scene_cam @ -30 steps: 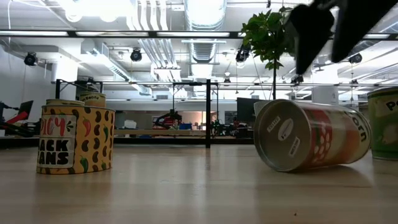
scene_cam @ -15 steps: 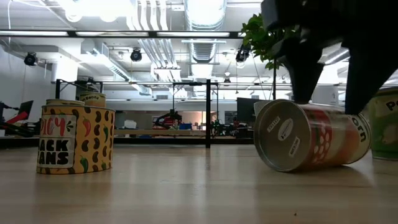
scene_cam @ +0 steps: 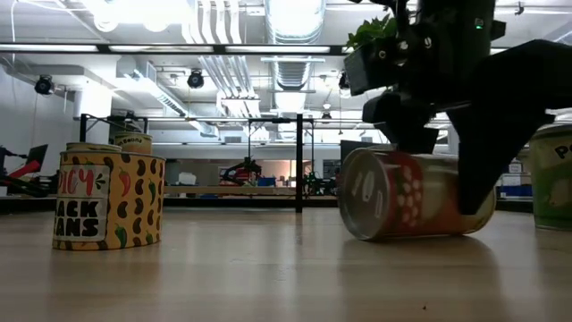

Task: Pick and place cans onto a shelf
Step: Put the right orange corn can on the shelf

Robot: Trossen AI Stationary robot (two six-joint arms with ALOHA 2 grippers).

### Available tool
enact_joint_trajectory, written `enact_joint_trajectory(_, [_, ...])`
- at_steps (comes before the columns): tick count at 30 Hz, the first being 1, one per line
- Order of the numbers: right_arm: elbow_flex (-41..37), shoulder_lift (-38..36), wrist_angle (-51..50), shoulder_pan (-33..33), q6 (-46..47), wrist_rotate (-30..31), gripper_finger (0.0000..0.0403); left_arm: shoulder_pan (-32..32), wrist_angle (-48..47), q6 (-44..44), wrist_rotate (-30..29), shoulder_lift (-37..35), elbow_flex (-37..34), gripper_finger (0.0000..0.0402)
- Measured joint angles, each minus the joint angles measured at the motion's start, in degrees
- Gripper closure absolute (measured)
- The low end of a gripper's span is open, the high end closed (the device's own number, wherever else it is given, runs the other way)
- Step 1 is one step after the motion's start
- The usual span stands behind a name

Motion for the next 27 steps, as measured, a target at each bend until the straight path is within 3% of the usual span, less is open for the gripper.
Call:
enact_joint_trajectory(5, [0.0,-1.7,-0.1,-1.0,-0.7,1.3,0.0115,0.0,1.0,-0.9,0.0,1.1,0.0,0.0402])
enact_joint_trajectory(8, [0.0,-4.1,-0.3,-1.2,-1.4,7.6,0.0107,0.0,2.9,-1.0,0.0,2.4,0.0,0.0402])
enact_joint_trajectory(13, [0.0,-8.8,0.0,-0.1,-7.1,26.3,0.0092,0.0,4.7,-1.7,-0.2,5.8,0.0,0.0402])
enact_joint_trajectory(16, [0.0,-10.2,0.3,1.5,-14.4,40.0,0.0096,0.3,7.3,-5.6,-3.0,8.2,0.0,0.0401])
enact_joint_trajectory(19, [0.0,-10.4,1.9,2.3,-21.9,49.7,0.01,1.3,8.5,-11.2,-4.4,10.2,0.0,0.0389])
enact_joint_trajectory(23, [0.0,-9.8,5.6,2.3,-32.5,60.5,0.0097,2.8,8.6,-16.8,-0.2,13.0,0.0,0.0348])
enact_joint_trajectory(27, [0.0,-8.7,12.8,2.2,-48.0,71.4,0.0097,4.8,10.2,-21.2,5.8,15.6,0.0,0.0278])
